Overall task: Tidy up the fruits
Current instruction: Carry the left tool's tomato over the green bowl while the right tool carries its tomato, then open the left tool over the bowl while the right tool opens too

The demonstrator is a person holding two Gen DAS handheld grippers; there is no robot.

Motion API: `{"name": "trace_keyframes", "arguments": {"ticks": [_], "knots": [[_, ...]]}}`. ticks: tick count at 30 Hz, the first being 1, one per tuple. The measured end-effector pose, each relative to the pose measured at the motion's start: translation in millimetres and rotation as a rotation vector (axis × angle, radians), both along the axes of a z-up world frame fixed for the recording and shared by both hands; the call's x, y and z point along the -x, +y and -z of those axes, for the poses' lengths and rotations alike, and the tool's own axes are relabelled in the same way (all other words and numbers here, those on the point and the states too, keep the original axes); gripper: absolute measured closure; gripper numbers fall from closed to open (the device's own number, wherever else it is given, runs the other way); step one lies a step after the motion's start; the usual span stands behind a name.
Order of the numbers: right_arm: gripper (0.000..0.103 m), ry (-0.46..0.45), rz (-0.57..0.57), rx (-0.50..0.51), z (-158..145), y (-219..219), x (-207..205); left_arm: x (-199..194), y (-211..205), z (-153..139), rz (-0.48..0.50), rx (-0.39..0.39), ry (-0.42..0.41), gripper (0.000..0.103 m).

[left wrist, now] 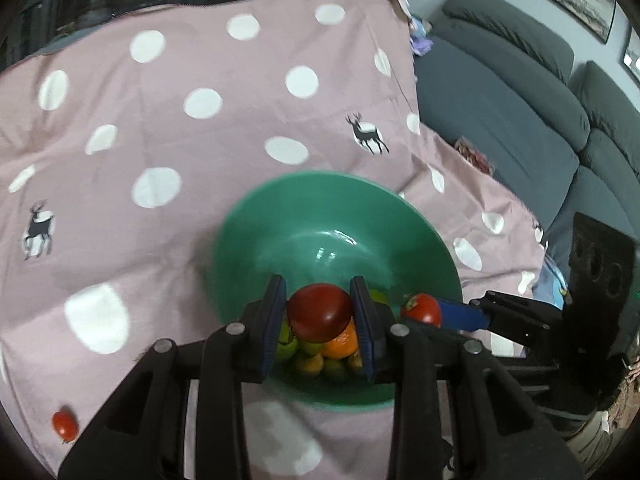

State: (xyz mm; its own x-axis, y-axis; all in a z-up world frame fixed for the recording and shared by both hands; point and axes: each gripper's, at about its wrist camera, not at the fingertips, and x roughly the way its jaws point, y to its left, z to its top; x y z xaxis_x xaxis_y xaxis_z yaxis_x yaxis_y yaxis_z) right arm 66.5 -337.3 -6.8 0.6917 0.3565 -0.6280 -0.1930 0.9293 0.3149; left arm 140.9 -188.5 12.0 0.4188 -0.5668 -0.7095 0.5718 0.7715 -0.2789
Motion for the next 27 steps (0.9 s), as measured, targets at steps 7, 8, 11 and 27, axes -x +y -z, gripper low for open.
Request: {"name": "trace_keyframes", "arguments": {"ticks": [7, 8, 11, 27], "knots": [[0.073, 0.028, 0.011, 0.013, 8.7, -6.9, -2.9, -7.6, -23.3, 18.8, 0.026, -0.048, 0.050, 0.070], [0.073, 0.030, 0.014, 0.012, 9.5, -8.0, -2.1, -9.0, -22.8, 20.4, 0.021, -0.048, 0.058, 0.070], [0.073, 0.041, 0.035, 0.002, 11.4, -12.9, -2.0, -12.5, -18.1, 22.2, 0.007, -0.038, 0.078, 0.070], [0.053, 0.025, 0.082, -0.027, -0.8, -21.0, 19.6, -2.8, 38.5, -3.2, -0.121, 0.065, 0.079, 0.033]]}}
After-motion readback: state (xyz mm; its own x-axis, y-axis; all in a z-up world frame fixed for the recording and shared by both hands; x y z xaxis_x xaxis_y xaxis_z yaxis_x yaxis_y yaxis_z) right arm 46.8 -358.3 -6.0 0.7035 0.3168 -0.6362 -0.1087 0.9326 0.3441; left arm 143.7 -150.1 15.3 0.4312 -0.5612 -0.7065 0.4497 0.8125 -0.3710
